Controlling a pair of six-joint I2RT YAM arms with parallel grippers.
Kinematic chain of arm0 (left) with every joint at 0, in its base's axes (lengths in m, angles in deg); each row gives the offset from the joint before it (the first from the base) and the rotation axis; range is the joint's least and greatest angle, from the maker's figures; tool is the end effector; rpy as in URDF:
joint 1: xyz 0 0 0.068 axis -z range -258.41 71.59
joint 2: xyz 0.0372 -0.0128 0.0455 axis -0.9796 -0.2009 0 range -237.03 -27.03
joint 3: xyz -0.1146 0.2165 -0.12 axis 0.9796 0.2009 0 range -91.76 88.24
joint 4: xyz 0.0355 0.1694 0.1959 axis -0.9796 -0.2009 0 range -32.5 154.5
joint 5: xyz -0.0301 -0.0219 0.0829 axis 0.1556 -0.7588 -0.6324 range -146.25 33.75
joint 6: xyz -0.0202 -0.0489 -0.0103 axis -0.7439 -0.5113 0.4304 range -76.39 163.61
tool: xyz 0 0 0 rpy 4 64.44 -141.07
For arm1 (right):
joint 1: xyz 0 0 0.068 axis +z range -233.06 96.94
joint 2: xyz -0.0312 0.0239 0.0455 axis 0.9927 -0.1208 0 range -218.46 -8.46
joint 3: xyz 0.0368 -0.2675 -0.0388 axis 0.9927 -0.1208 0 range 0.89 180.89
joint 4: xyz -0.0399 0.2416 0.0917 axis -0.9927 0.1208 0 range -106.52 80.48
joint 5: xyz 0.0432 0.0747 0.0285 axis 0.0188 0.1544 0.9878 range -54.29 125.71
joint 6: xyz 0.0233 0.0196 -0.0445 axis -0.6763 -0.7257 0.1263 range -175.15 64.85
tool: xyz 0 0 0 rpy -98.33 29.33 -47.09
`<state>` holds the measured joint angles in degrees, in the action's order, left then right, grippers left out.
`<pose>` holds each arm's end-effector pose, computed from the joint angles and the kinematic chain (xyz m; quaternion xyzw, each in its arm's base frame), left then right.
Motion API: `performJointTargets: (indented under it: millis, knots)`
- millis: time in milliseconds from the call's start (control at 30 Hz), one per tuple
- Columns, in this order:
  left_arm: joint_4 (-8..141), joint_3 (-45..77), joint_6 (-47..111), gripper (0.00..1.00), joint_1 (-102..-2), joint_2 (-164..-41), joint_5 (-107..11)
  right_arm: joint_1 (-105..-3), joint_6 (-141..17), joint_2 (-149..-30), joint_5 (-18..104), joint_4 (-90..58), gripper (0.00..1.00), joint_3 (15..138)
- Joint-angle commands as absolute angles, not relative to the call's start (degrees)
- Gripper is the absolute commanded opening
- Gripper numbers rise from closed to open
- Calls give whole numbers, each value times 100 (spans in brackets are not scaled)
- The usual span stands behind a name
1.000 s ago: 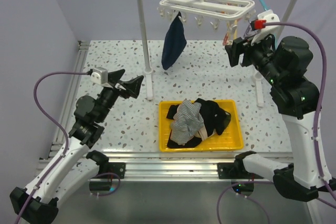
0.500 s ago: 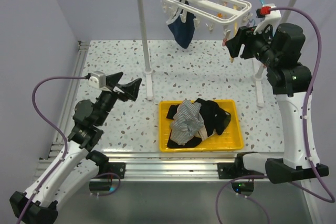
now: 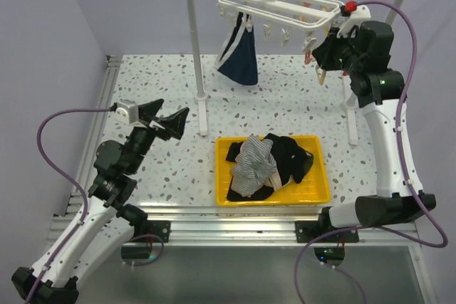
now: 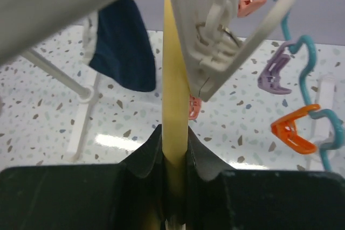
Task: Remove the underwear clipped to the hanger
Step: Adjust the hanger on the clothesline.
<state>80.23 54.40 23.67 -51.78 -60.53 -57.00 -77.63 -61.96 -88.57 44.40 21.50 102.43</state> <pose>0.1340 -0.0667 0.3509 0.0298 0.6006 -0.3122 0.7355 0.2837 0.0323 0.4877 -0.0357 0.7999 0.1239 0.5861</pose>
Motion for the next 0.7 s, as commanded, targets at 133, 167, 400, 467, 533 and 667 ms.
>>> performJointTargets:
  millis: [133,167,400,467,533,667]
  knots:
    - [8058,5546,2278,100,-5213,-5999,-5783,-8480,-6298,-8598,4309,1759,0,10293]
    - [8076,5546,2270,100,-5213,-6025,-5774,-8665,-6315,-8589,4336,1759,0,10293]
    - [8164,5475,2243,100,-5222,-6149,-5739,-9369,-6131,-8501,4766,1609,0,10126]
    - [8173,5475,2243,100,-5222,-6166,-5730,-9527,-6069,-8510,4802,1583,0,10135]
    - [8164,5484,2226,100,-5222,-6166,-5730,-9676,-6034,-8536,4819,1548,0,10179]
    - [8164,5510,2199,100,-5222,-6131,-5748,-9958,-6016,-8624,5012,1495,0,10223]
